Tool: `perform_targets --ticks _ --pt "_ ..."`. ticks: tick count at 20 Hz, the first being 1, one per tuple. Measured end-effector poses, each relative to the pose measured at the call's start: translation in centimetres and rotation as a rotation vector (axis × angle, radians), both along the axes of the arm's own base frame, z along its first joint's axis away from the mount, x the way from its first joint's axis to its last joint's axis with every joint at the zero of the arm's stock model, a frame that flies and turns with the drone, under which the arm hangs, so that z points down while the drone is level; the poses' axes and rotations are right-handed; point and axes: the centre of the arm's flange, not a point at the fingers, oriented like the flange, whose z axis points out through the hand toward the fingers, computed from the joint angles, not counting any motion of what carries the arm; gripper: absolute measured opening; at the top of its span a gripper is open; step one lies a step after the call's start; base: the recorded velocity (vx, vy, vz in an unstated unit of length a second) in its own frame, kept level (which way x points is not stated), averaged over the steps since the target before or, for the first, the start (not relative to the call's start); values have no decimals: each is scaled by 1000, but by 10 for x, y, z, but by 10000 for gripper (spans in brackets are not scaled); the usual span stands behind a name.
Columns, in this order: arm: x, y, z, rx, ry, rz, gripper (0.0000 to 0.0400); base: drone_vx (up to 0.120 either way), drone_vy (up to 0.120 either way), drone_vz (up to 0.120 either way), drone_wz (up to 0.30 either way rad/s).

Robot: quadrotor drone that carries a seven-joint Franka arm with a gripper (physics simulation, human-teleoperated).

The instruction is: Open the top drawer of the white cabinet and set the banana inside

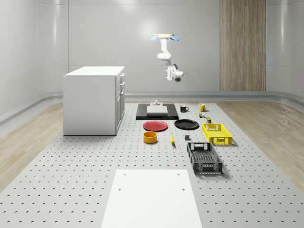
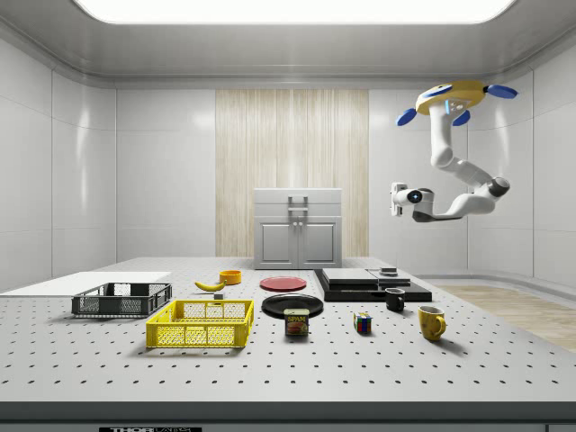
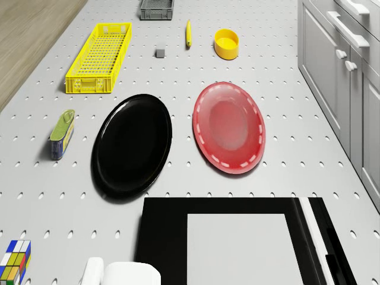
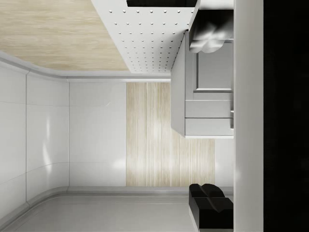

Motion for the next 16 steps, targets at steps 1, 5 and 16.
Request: perform_targets --ticks 1,5,16 --pt "0 0 0 0 0 0 400 120 -120 0 0" --pt "0 0 0 0 0 0 400 120 -120 0 0" --pt "0 0 0 0 0 0 400 120 -120 0 0"
